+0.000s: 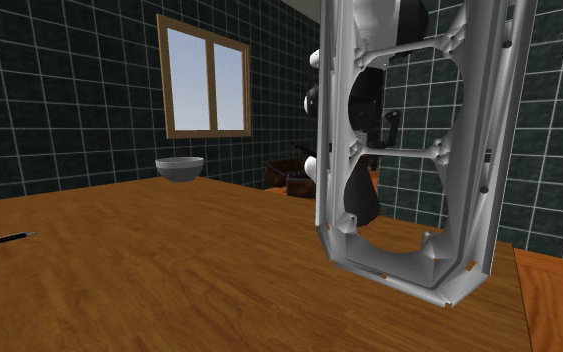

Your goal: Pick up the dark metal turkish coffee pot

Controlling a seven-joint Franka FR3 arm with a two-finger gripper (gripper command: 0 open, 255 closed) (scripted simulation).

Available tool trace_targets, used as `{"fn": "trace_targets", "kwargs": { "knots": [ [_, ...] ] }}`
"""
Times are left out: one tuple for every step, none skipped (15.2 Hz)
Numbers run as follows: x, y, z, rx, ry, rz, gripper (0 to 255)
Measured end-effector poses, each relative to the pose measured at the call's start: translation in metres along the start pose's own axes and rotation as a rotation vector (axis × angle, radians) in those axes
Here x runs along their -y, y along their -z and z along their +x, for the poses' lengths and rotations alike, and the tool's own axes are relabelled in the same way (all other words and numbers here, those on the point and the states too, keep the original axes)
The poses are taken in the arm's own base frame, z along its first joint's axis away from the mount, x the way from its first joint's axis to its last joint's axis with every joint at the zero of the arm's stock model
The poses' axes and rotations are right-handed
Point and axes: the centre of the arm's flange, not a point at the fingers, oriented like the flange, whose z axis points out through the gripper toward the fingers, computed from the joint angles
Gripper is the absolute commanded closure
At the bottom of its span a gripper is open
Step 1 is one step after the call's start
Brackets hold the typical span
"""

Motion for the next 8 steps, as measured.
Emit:
{"fn": "trace_targets", "kwargs": {
  "knots": [
    [0.000, 0.005, 0.001, 0.000, 0.000, 0.000, 255],
    [0.000, 0.011, 0.000, 0.000, 0.000, 0.000, 255],
    [0.000, 0.015, 0.000, 0.000, 0.000, 0.000, 255],
    [0.000, 0.020, 0.000, 0.000, 0.000, 0.000, 255],
    [0.000, 0.025, 0.001, 0.000, 0.000, 0.000, 255],
    [-0.001, 0.031, 0.001, 0.000, 0.000, 0.000, 255],
    [-0.001, 0.037, 0.000, 0.000, 0.000, 0.000, 255],
    [-0.001, 0.041, 0.000, 0.000, 0.000, 0.000, 255]
  ]
}}
